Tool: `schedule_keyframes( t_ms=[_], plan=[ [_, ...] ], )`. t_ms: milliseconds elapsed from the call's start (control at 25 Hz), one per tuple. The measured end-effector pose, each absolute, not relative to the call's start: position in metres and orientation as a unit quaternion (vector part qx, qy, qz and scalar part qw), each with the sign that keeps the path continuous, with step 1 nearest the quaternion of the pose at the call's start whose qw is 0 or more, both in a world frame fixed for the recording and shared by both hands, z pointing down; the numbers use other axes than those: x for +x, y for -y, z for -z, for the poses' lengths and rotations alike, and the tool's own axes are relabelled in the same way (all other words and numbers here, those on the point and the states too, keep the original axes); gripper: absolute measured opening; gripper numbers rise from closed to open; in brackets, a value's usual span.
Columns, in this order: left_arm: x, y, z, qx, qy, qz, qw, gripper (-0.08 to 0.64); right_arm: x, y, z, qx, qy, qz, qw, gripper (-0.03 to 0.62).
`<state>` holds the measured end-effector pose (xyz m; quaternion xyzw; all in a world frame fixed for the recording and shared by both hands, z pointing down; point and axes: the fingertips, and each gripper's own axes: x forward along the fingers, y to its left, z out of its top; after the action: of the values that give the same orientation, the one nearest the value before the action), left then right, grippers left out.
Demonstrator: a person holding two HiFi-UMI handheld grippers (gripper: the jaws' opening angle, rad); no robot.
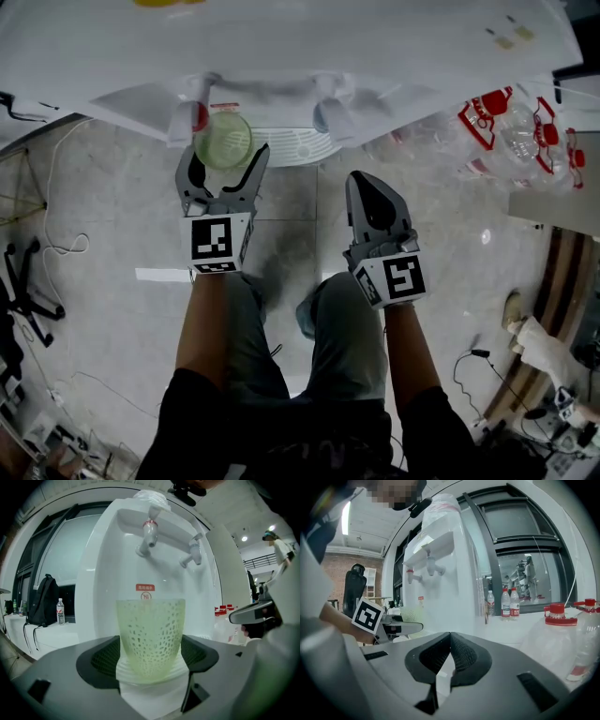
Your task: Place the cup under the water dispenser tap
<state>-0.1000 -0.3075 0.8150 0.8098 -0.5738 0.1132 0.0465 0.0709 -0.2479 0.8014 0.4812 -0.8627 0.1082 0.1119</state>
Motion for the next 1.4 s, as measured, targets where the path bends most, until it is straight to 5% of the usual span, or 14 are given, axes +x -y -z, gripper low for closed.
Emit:
schedule_keyframes(
  t_ms=[760, 1400],
  plan=[
    [-0.12, 0.257, -0.786, 0.797, 0.585, -0.123, 0.08, 0.39, 0.056, 0.229, -0.758, 0.462, 0.87, -0.115, 0.126, 0.015],
    [-0.154, 0.204, -0.678, 0.759, 0.632, -0.111, 0.107, 0.069, 0.046, 0.199, -0.648, 0.458, 0.872, -0.121, 0.122, 0.015]
  ],
)
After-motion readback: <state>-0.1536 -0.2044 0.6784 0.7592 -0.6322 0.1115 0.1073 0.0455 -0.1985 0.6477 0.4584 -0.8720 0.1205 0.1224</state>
